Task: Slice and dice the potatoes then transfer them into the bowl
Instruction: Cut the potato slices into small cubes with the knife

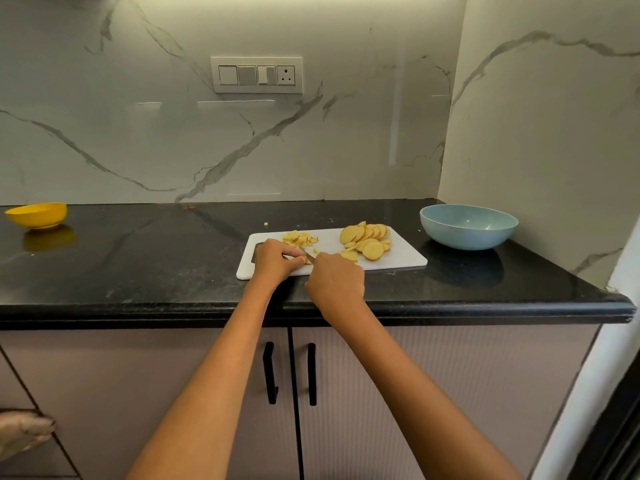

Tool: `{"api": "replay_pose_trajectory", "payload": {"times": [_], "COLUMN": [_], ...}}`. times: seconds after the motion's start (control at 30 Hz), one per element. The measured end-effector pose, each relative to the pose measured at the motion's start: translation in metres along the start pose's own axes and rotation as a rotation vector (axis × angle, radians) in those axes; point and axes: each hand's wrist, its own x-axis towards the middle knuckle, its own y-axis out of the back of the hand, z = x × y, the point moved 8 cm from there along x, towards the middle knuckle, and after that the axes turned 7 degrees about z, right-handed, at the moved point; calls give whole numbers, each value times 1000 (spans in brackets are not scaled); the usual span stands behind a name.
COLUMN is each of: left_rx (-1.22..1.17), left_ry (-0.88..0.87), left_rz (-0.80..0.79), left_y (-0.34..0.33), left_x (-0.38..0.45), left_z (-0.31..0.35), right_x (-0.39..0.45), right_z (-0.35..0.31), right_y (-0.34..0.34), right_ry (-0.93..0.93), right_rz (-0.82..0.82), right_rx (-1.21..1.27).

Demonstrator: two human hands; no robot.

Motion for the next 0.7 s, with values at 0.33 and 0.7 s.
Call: {"api": "replay_pose_trajectory", "payload": {"times": [0.33,0.7], "left_rx": [42,-3], "left_ry": [-34,50], "left_rz": [37,149], "left_y": [0,11], "left_x": [0,0], "left_z": [0,-8], "right_x": [-25,-11], "right_z": [2,14], "right_y": [-2,0], "right_ry": [63,-26], "right_rz": [44,8], "right_rx": [-95,8]}}
